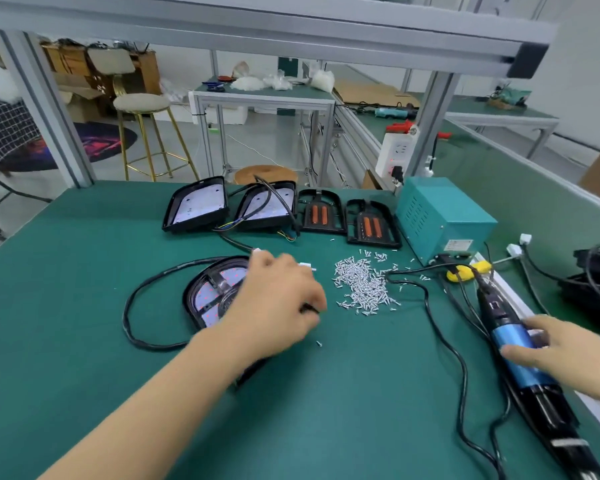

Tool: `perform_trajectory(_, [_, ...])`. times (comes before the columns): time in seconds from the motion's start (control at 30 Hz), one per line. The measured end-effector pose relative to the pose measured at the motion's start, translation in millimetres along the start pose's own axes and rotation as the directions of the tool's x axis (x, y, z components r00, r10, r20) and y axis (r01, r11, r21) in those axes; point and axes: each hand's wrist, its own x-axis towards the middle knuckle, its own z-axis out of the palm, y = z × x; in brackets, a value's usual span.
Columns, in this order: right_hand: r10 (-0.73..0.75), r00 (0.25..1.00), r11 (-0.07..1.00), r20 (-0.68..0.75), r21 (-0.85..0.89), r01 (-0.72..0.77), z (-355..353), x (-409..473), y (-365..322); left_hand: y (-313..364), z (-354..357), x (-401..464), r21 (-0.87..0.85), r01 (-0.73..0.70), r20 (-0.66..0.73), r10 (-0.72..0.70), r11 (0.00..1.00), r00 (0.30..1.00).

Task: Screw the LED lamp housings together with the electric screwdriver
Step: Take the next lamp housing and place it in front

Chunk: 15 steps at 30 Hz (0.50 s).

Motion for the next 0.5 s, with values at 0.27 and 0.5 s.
perform_trajectory(0.27, [0.015, 1.0, 0.932, -0.022, 0.363, -0.006, 9, 4, 7, 32, 25, 14, 0.383, -0.22, 0.326, 0.091, 0.897, 0.941])
perform_trajectory(0.5, [-0.142, 0.972, 0.149, 0.187, 0.975, -0.166, -21, -3, 4, 28, 37, 16, 0.388, -0.132, 0.276, 0.022, 0.912, 0.961])
